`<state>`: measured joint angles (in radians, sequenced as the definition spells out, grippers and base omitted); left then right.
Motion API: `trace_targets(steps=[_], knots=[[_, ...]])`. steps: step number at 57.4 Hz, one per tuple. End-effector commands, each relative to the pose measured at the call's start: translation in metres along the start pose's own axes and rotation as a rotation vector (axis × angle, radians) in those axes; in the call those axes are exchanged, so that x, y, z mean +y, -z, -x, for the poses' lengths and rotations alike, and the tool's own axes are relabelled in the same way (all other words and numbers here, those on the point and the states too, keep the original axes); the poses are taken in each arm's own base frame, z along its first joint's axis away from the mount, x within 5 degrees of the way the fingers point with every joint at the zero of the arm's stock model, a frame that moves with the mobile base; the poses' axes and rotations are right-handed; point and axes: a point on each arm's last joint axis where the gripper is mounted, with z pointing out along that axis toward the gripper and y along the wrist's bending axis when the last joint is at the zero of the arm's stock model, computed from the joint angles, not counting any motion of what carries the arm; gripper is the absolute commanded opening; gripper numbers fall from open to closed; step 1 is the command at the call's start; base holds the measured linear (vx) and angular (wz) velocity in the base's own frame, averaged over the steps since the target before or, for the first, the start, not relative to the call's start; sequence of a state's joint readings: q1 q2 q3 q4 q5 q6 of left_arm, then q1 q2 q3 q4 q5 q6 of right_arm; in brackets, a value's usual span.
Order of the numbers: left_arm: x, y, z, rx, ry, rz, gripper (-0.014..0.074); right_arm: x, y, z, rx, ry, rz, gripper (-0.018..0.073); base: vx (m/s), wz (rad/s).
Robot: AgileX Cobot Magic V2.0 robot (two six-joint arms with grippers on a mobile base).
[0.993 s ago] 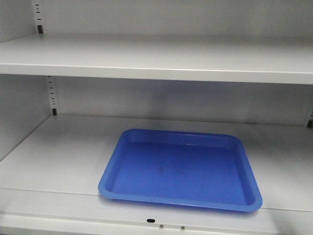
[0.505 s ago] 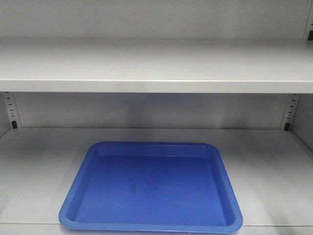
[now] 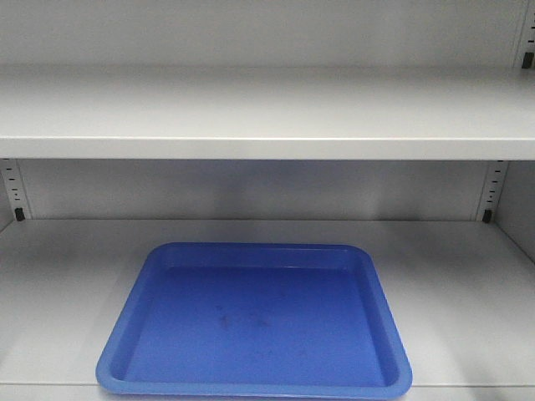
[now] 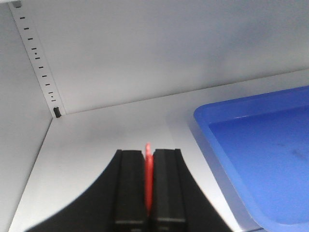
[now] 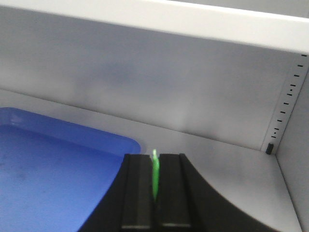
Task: Sort red and green spoons into left cabinet
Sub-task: 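Approach the blue tray on the cabinet shelf holding both spoons, then lower both grippers over the blue tray with the spoons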
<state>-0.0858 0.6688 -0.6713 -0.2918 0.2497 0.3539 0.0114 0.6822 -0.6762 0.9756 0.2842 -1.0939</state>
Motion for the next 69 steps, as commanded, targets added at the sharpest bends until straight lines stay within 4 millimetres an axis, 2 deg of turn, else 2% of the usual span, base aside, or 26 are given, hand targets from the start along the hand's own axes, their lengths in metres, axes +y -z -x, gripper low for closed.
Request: trace_targets(steps=[1,29,37,43,52,59,69], knots=[[0.002,0.003,0.015,-0.097,0.006,0.021,-0.0001,-0.005,0.002,0.012,-0.053,-0.013,-0.044,-0.0003,0.00,0.00],[0.003,0.003,0.018,-0.126,0.006,0.032,-0.0001,-0.003,0.002,0.011,-0.046,-0.028,-0.029,-0.0003,0.00,0.00],[0.004,0.003,0.019,-0.144,0.028,0.036,-0.0001,0.001,0.000,0.011,-0.038,-0.187,0.030,-0.0003,0.00,0.00],[0.003,0.002,0.020,-0.152,0.196,0.012,-0.0001,0.005,-0.012,0.005,0.014,-0.305,0.103,-0.0003,0.00,0.00],[0.001,-0.022,0.012,-0.063,0.353,-0.018,-0.0001,0.010,-0.039,-0.004,0.059,-0.396,0.214,-0.0003,0.00,0.00],[-0.009,-0.048,0.011,0.022,0.373,-0.085,-0.0001,0.013,-0.058,-0.007,0.024,-0.427,0.302,-0.0003,0.00,0.00],[-0.036,-0.083,0.030,0.051,0.298,-0.224,-0.0001,0.013,-0.087,-0.010,0.031,-0.441,0.392,-0.0003,0.00,0.00]])
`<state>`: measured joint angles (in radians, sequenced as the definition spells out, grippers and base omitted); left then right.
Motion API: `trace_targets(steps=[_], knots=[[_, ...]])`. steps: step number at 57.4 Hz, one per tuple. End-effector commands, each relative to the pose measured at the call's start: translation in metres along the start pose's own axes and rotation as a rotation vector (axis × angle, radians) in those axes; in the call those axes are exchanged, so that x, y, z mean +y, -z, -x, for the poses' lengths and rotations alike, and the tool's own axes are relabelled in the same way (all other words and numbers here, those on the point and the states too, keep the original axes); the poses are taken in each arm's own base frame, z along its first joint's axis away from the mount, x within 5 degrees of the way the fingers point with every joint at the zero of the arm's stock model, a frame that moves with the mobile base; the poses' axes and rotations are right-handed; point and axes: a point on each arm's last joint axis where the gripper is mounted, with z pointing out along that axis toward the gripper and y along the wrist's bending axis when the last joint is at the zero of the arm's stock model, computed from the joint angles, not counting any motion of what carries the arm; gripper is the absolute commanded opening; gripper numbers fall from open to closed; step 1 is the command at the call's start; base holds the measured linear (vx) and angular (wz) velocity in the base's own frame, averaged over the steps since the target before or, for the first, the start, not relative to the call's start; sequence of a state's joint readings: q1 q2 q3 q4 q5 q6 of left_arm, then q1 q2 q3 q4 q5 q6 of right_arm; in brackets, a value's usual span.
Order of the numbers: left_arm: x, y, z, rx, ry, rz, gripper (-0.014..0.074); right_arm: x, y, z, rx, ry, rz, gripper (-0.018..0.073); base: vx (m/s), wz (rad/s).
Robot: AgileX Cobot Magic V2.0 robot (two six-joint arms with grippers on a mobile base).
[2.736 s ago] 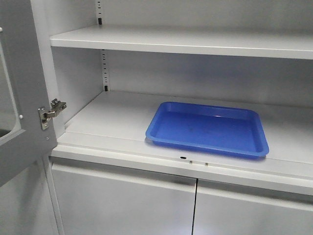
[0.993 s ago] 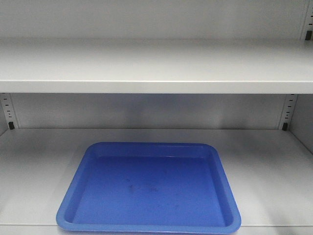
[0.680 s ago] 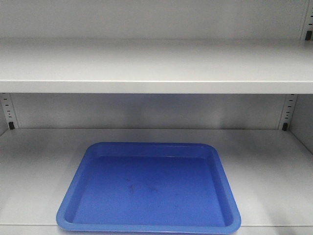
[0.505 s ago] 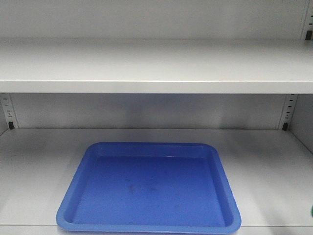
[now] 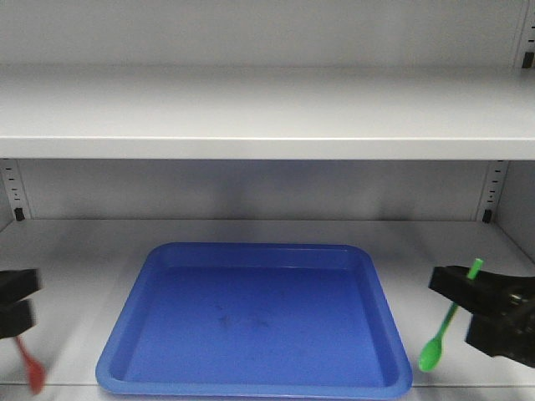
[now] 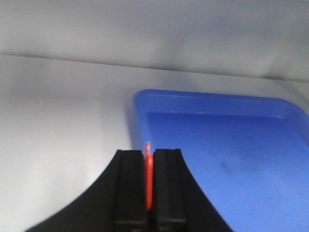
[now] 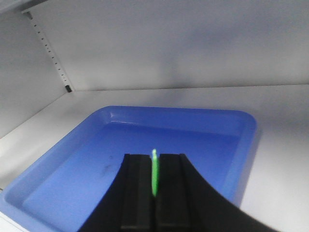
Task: Sort red and green spoons into left cabinet
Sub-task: 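Lower both grippers over the blue tray with the spoons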
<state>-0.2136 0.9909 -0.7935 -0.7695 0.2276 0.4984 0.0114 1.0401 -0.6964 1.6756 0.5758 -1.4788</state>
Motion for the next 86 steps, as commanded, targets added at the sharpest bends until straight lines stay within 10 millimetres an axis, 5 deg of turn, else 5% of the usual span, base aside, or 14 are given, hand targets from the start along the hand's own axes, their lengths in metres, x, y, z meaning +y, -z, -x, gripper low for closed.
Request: trace_targets(steps=[1,16,35,48,59,76,86], knots=[[-0.015,-0.010,0.026,-0.085,-0.032,-0.047,-0.0001,0.003,-0.009,0.020,-0.070,-0.033,0.084,-0.0003,0.00,0.00],[-0.042,-0.060,0.030,-0.012,0.031,-0.142,-0.0001,-0.009,-0.049,0.037,-0.036,-0.070,0.207,-0.0003,0.00,0.00],[-0.056,-0.114,0.016,0.065,0.103,-0.151,-0.0001,-0.036,-0.104,0.023,0.060,-0.174,0.287,-0.0003,0.00,0.00],[-0.053,-0.129,0.008,0.086,0.184,-0.124,-0.0001,-0.017,-0.141,0.016,0.112,-0.175,0.320,-0.0003,0.00,0.00],[-0.052,-0.132,0.006,0.084,0.183,-0.115,0.0033,-0.012,-0.149,0.013,0.117,-0.135,0.255,0.0020,0.00,0.00],[-0.053,-0.131,0.005,0.095,0.138,-0.128,0.0321,-0.010,-0.150,0.013,0.116,-0.113,0.264,0.0344,0.00,0.00],[-0.049,-0.131,0.007,0.066,-0.130,-0.103,0.0525,-0.010,-0.149,0.013,0.095,0.041,0.269,0.0564,0.00,0.00]])
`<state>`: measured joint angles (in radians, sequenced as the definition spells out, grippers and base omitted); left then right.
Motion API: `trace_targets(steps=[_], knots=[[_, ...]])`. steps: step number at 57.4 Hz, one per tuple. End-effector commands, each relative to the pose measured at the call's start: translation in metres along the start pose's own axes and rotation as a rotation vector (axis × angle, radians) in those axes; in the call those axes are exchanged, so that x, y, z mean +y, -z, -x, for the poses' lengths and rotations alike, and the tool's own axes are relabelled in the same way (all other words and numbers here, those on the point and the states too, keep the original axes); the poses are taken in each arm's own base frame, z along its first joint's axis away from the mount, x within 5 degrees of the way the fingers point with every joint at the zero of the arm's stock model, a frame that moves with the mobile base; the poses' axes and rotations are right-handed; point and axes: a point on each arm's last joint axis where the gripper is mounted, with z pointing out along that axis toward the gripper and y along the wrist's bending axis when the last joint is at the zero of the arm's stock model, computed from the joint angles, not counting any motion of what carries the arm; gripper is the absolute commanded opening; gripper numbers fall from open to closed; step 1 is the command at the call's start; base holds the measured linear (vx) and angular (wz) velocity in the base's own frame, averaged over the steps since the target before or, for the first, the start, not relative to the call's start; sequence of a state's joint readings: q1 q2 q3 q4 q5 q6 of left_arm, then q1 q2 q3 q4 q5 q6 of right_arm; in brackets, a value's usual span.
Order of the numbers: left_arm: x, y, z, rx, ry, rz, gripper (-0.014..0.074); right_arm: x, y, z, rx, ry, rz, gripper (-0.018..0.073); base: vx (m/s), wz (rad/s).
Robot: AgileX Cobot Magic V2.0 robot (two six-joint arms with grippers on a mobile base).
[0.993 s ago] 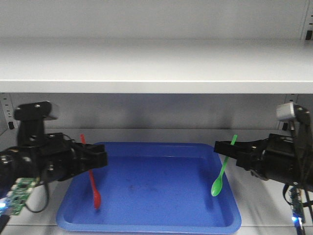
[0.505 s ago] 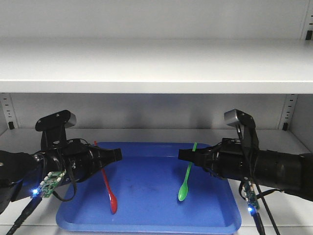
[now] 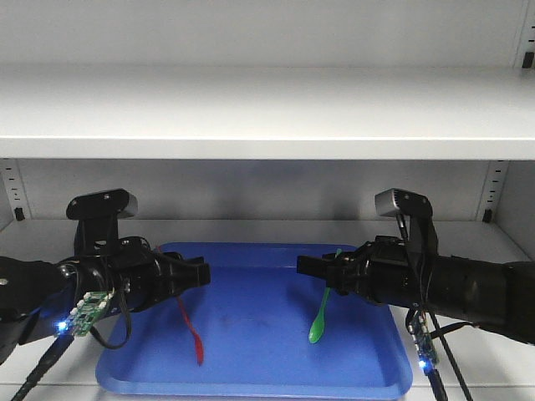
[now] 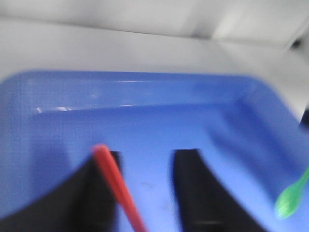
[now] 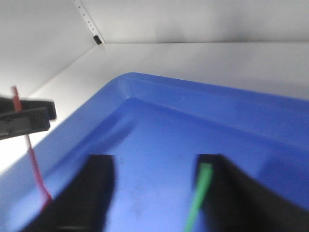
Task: Sort red and green spoons into left cabinet
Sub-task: 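Lower both grippers over the blue tray with the spoons, then open both grippers to release the red and green spoons into the tray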
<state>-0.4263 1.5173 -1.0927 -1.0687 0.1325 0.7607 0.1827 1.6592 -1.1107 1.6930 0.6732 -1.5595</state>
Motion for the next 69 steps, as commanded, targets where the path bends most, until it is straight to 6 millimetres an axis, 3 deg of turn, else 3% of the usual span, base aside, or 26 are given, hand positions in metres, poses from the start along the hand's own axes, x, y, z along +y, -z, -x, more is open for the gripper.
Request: trace_targets(steps=[1,7,14,33,38,42,51,53,61,69], knots=[[-0.004,0.013,0.023,-0.103,-0.169,0.032,0.0541,0.015,0.010,0.026,-0.115,0.094,0.039,0.0573,0.00,0.00],[-0.001,0.014,0.027,-0.136,-0.364,0.085,0.0586,0.016,0.013,0.029,-0.125,0.245,0.000,0.0598,0.00,0.00],[0.001,0.015,0.031,-0.170,-0.458,0.122,0.0587,0.014,0.019,0.035,-0.132,0.345,-0.088,0.0583,0.00,0.00],[-0.002,0.017,0.028,-0.128,-0.508,0.090,0.0568,0.010,0.027,0.042,-0.139,0.328,-0.192,0.0544,0.00,0.00],[-0.005,0.020,0.025,-0.085,-0.488,0.050,0.0500,0.012,0.029,0.042,-0.143,0.287,-0.187,0.0463,0.00,0.00],[-0.008,0.025,0.023,-0.055,-0.466,0.019,0.0395,0.014,0.031,0.042,-0.129,0.240,-0.177,0.0346,0.00,0.00],[-0.014,0.037,0.024,-0.032,-0.450,-0.023,0.0031,0.022,0.039,0.039,-0.042,0.206,-0.165,-0.0015,0.00,0.00],[-0.016,0.040,0.025,-0.029,-0.451,-0.032,-0.0010,0.024,0.041,0.037,-0.013,0.211,-0.162,-0.0013,0.00,0.00],[-0.021,0.055,0.023,-0.001,-0.423,-0.070,-0.0003,0.031,0.049,0.030,0.102,0.219,-0.149,-0.0003,0.00,0.00],[-0.018,0.074,0.007,0.014,-0.375,-0.069,-0.0001,0.037,0.062,0.021,0.119,0.211,-0.173,-0.0003,0.00,0.00]])
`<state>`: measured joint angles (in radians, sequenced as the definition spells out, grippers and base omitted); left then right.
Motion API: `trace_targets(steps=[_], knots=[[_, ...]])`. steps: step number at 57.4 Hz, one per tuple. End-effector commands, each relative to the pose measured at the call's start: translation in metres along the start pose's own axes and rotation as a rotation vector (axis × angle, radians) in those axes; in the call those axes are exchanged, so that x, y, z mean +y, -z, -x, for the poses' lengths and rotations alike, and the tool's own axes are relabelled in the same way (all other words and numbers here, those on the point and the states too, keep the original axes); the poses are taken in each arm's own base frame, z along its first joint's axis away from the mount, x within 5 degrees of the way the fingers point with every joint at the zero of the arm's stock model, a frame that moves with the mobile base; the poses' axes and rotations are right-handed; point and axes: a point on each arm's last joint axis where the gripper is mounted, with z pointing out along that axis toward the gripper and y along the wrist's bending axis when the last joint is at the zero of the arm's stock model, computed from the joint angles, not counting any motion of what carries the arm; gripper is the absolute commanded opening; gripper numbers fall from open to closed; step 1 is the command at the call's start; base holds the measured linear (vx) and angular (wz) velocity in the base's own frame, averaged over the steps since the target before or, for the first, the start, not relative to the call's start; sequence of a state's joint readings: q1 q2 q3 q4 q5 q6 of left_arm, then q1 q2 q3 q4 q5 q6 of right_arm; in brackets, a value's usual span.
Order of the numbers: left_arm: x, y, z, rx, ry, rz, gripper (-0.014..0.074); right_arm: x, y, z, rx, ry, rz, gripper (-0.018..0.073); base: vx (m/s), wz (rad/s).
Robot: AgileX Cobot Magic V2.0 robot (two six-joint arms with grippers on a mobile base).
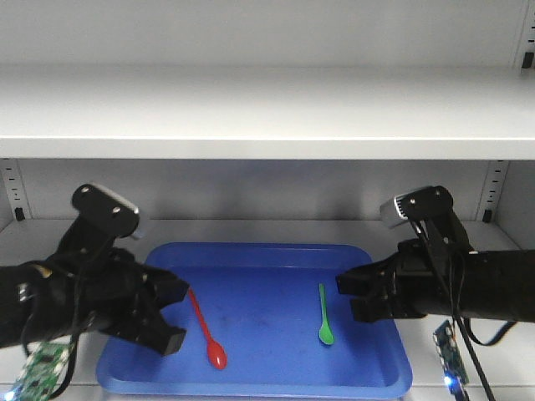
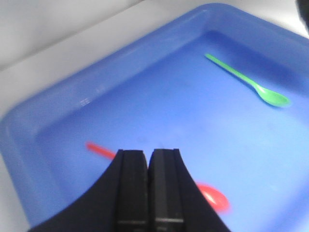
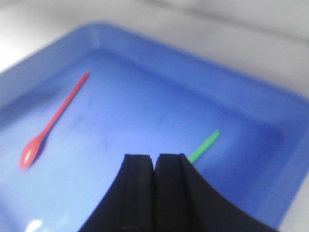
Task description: Sort red and green spoons into left cabinet
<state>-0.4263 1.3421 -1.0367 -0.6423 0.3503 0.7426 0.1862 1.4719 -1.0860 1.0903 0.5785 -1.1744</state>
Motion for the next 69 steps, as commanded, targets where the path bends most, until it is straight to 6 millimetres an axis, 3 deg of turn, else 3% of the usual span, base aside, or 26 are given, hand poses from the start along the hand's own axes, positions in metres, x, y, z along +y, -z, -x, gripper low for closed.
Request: trace_targets(steps=[1,11,20,37,61,69], knots=[[-0.003,0.026,0.009,-0.097,0.040,0.032,-0.0001,0.009,0.023,0.011,-0.071,0.002,-0.028,-0.0003,0.00,0.00],[-0.009,0.050,0.000,-0.124,0.035,0.031,-0.0001,0.019,0.039,0.007,-0.094,0.006,-0.034,-0.0003,0.00,0.00],[-0.015,0.065,0.002,-0.133,0.025,0.003,-0.0001,0.033,0.046,0.005,-0.067,0.016,0.073,-0.0003,0.00,0.00],[-0.015,0.065,0.002,-0.132,0.025,0.001,-0.0001,0.043,0.048,0.000,-0.011,0.022,0.193,-0.0003,0.00,0.00],[-0.012,0.065,0.004,-0.153,0.014,0.029,-0.0001,0.045,0.048,-0.001,-0.005,0.022,0.207,-0.0003,0.00,0.00],[-0.007,0.087,0.015,-0.279,-0.014,0.135,-0.0001,0.045,0.048,-0.001,-0.004,0.023,0.208,-0.0003,0.00,0.00]])
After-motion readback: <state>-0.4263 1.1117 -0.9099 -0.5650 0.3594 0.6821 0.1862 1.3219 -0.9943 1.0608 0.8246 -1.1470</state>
